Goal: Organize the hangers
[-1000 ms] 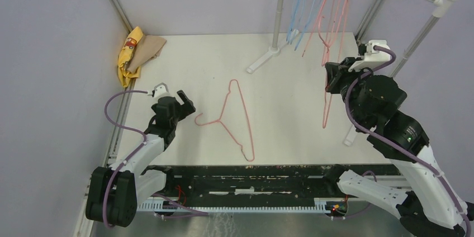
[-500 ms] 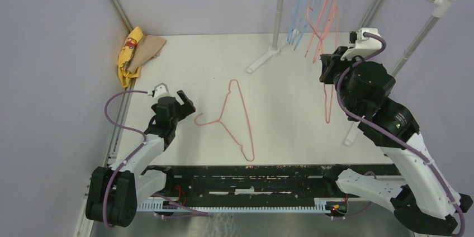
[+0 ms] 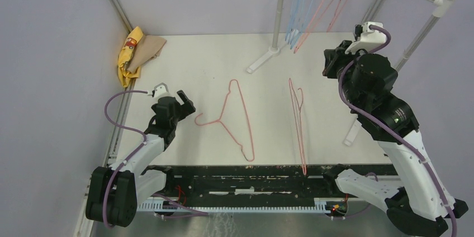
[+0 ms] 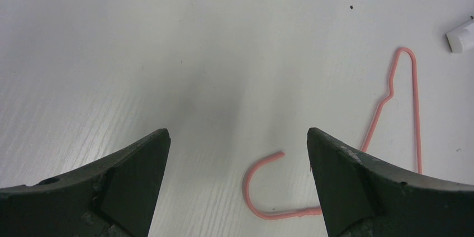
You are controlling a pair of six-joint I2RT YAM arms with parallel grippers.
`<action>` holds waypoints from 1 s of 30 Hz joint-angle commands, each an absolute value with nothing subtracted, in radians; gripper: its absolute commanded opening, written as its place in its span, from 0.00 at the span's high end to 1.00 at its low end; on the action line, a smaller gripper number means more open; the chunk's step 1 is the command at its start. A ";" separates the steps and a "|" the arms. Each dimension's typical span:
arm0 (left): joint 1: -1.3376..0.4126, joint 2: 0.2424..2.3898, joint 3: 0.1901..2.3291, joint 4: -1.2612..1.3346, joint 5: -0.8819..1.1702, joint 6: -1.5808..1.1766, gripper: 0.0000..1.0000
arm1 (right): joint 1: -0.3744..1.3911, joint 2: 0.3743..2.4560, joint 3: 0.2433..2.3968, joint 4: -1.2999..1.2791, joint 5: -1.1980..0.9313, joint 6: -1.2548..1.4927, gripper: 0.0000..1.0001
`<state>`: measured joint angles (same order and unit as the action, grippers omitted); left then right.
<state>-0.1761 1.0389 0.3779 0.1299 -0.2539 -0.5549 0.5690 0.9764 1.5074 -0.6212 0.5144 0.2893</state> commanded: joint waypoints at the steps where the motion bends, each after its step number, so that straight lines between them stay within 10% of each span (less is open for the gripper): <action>1: -0.170 1.033 0.379 0.181 -0.264 -0.558 0.01 | 0.563 0.957 1.523 -0.616 0.492 0.319 0.99; 7: -0.171 1.041 0.381 0.180 -0.264 -0.559 0.01 | 0.562 0.980 1.449 -0.718 0.509 0.351 0.24; 10: -0.171 1.050 0.386 0.180 -0.259 -0.561 0.01 | 0.562 1.027 1.387 -0.776 0.457 0.387 0.07; 30: -0.170 1.102 0.387 0.196 -0.268 -0.556 0.01 | 0.910 1.308 0.907 -0.554 0.202 0.513 0.28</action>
<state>-0.1757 1.1030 0.3779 0.1421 -0.2535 -0.5549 0.8898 1.2572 0.9829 -0.6418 0.2470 0.4736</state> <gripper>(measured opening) 0.990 0.734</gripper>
